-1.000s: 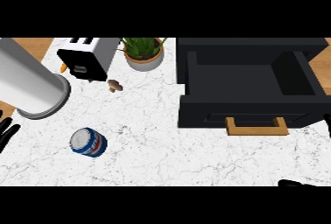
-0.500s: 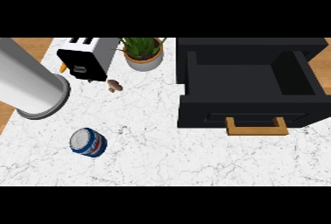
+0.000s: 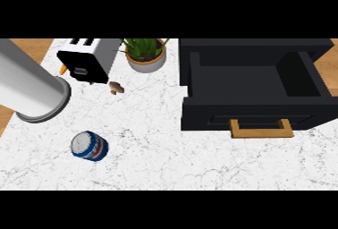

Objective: Pick up the can, place it into the drawer and close the drawer

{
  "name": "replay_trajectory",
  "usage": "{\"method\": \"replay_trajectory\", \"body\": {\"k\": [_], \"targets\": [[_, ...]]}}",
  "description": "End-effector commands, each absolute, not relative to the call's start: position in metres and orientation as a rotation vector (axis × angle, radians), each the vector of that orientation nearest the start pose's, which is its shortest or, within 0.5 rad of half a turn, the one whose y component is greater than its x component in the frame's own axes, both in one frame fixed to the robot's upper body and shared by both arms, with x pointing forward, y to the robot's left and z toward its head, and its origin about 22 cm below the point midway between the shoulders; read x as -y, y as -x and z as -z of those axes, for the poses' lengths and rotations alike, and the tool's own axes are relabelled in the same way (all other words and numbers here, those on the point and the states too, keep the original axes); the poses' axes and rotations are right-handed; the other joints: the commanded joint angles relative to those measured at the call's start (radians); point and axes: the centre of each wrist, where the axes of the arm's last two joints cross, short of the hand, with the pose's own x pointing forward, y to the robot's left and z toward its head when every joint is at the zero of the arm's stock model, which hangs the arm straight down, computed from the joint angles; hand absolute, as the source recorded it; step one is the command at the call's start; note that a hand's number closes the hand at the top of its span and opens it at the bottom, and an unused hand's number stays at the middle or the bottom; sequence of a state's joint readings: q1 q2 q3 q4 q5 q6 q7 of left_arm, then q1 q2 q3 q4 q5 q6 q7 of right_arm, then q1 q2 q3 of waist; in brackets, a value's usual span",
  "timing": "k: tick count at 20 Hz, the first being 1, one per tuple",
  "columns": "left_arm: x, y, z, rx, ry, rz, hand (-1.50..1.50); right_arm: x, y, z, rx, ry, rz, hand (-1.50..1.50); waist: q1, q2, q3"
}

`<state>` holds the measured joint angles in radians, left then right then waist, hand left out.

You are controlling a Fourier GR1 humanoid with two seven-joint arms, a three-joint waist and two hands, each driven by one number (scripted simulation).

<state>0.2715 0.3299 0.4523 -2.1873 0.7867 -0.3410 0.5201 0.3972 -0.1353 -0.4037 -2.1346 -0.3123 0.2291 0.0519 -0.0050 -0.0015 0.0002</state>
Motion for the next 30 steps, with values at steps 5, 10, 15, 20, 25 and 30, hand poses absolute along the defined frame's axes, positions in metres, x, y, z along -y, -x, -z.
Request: {"method": "replay_trajectory", "body": {"k": [5,10,15,20,25,30], "targets": [[-0.349,-0.166,-0.124,1.527,0.289,0.004,-1.5,0.353,-0.109,-0.09,1.788,0.193,0.116,-1.5,0.0,0.001,0.0],[-0.324,-0.171,-0.099,1.499,0.286,-0.023,-1.5,0.373,-0.1,-0.099,1.781,0.193,0.108,-1.5,0.001,0.001,0.0],[-0.316,-0.185,-0.092,1.487,0.259,-0.011,-1.5,0.372,-0.084,-0.092,1.783,0.18,0.113,-1.5,0.0,0.0,0.0],[-0.307,-0.188,-0.083,1.477,0.212,-0.018,-1.5,0.372,-0.082,-0.096,1.784,0.199,0.111,-1.5,0.002,0.0,0.0],[-0.31,-0.196,-0.041,1.471,0.172,-0.003,-1.5,0.375,-0.081,-0.1,1.778,0.194,0.102,-1.5,0.001,0.001,0.0],[-0.315,-0.209,-0.001,1.449,0.131,-0.026,-1.5,0.372,-0.085,-0.097,1.781,0.211,0.109,-1.5,0.0,0.001,0.0]]}}
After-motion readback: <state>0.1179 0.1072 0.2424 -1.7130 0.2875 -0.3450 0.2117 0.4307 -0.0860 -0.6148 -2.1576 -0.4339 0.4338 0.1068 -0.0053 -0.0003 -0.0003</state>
